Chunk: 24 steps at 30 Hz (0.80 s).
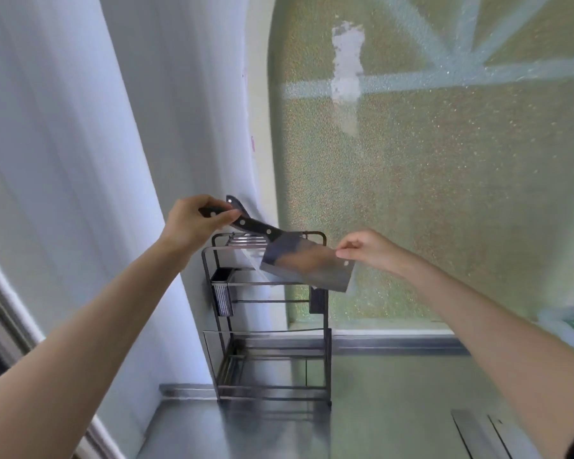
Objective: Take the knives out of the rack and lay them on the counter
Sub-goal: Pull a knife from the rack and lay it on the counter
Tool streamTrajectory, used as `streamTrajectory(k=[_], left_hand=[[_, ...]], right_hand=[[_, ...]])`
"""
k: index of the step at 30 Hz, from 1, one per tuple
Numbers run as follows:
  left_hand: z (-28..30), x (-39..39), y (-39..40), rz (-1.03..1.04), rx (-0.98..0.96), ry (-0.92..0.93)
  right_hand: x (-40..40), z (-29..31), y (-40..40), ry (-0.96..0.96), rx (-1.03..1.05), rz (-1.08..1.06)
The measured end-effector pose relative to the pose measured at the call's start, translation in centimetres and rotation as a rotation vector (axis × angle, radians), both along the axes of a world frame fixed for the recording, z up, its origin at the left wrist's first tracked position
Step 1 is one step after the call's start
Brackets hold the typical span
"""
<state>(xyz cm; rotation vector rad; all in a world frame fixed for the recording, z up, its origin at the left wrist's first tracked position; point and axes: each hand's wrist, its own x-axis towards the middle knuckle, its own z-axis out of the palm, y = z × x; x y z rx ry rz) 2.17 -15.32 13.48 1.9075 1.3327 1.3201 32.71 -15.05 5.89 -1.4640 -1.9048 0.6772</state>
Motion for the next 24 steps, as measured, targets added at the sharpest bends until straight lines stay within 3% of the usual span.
streamTrajectory(k=[2, 7, 9, 11, 14, 16, 20, 22, 24], left_hand=[[-2.6, 0.6, -1.4, -0.091, -0.111, 0.073], [-11.9, 4.1, -5.7, -0.399, -0.429, 0.498], [-16.3, 6.2, -7.7, -0.540, -0.539, 0.585], [-20.5, 8.3, -9.8, -0.601, -0.613, 0.593], [-25.9, 10.6, -12.2, -0.535, -0.771, 0.432], [-28.8, 11.6, -13.3, -0.490, -0.890, 0.292], [-33.2, 14.1, -15.0, -0.373, -1.057, 0.035], [-35.2, 16.1, -16.0, -0.339, -1.130, -0.099], [-37.0, 18.2, -17.2, -0.319, -1.195, -0.226]], right_hand=[[2.2, -0.9, -1.9, -0.040, -0.022, -0.020], [6.8, -3.8, -6.3, -0.168, -0.138, -0.046], [7.6, -5.4, -7.4, -0.240, -0.189, -0.023], [8.3, -7.6, -8.0, -0.341, -0.226, -0.006], [9.3, -11.0, -8.7, -0.454, -0.210, -0.085], [10.3, -13.6, -9.6, -0.266, -0.161, -0.236], [10.8, -20.1, -14.7, 0.540, -0.017, -0.876], [9.7, -24.3, -18.4, 0.656, -0.148, -1.134], [7.2, -28.1, -21.6, 0.712, -0.462, -1.118]])
